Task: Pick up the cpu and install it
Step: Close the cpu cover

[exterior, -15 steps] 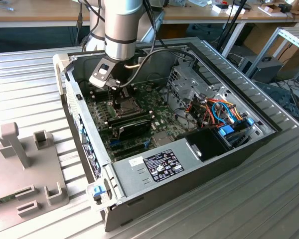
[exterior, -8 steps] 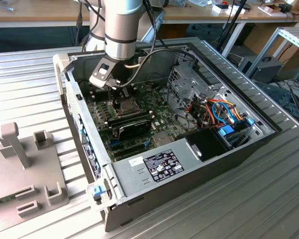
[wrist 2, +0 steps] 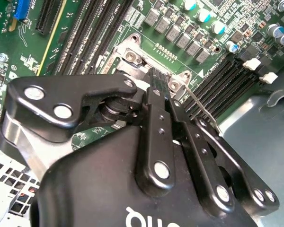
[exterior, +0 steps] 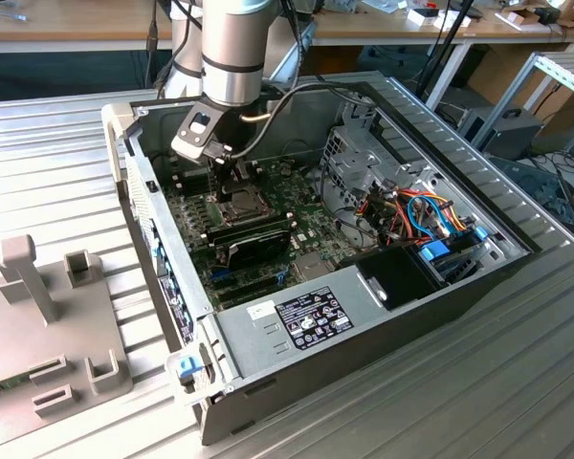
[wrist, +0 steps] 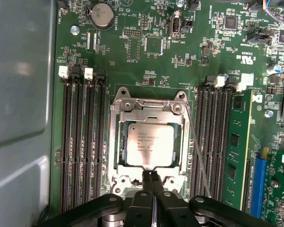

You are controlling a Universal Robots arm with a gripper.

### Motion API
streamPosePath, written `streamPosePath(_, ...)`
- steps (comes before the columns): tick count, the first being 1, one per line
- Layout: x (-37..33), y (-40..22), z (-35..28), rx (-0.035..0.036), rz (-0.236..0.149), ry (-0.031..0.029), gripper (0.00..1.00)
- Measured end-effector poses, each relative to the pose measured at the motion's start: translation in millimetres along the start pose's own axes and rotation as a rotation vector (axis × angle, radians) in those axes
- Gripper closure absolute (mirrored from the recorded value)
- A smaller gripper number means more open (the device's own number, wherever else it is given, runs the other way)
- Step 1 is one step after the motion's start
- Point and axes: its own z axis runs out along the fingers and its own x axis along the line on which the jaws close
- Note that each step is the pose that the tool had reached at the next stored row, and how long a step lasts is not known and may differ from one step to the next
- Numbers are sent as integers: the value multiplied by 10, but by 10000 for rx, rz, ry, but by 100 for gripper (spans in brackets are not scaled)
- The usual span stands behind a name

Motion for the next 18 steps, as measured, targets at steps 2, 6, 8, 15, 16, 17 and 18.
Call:
streamPosePath(2, 2, -8, 21, -9, -1, -1, 89)
streamPosePath(6, 9, -8, 83, -10, -2, 0, 89)
streamPosePath(8, 12, -10, 102, -10, -1, 0, 89)
streamPosePath(15, 17, -31, 130, -10, -2, -5, 89)
streamPosePath(16, 18, -32, 135, -8, -3, -8, 89)
streamPosePath(17, 19, -33, 145, -6, -4, -9, 89)
streamPosePath(18, 20, -33, 152, -7, -2, -8, 89)
